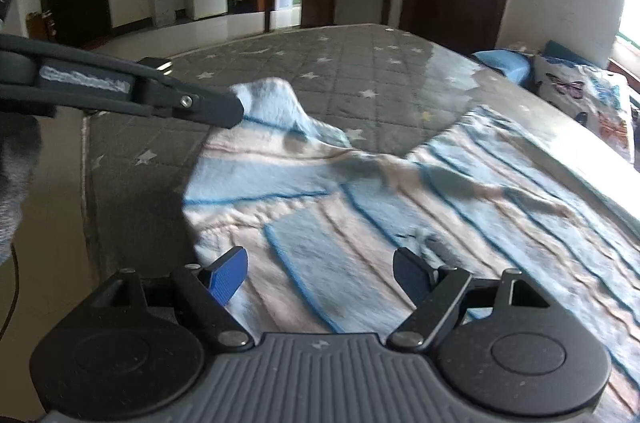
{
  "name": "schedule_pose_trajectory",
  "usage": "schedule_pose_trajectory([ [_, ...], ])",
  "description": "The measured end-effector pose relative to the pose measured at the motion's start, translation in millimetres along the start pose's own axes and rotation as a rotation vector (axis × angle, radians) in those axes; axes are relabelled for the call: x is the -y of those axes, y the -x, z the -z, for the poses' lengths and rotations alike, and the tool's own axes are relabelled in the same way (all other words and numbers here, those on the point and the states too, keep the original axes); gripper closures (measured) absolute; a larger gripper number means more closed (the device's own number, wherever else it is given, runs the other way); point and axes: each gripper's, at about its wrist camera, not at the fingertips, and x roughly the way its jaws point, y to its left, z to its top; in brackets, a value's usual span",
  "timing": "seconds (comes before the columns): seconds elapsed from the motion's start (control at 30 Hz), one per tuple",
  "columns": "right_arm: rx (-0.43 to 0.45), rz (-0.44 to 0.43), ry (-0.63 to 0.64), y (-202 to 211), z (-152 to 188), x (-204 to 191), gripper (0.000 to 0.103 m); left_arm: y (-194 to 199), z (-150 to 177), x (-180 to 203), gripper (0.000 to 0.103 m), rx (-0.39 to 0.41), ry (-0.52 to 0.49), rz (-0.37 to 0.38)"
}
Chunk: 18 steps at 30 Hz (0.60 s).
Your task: Fold clothes
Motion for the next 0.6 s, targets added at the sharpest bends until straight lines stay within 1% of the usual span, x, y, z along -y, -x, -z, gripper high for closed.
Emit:
schedule_pose_trajectory([
  [0.07,0.005,0.017,-0.011,8,3,8,0.021,2,0,13,0.1,0.006,-0.032,0.062],
  [0.17,0.007,0.072,-0.038,25,12,26,0.021,-1,7,32,0.1,-0.016,-0.086,0.149],
  [0.27,0.003,0.123,-0.074,40,22,45,0.021,-7,16,47,0.1,-0.045,-0.152,0.213],
  [0.37,-0.003,0.168,-0.114,52,33,63,0.021,-13,23,51,0.1,-0.093,-0.187,0.24],
  [0.47,-0.009,0.194,-0.147,59,41,75,0.021,-19,29,53,0.098,-0.144,-0.214,0.26],
  [0.6,-0.011,0.206,-0.172,64,47,82,0.021,-28,37,55,0.097,-0.212,-0.25,0.286],
])
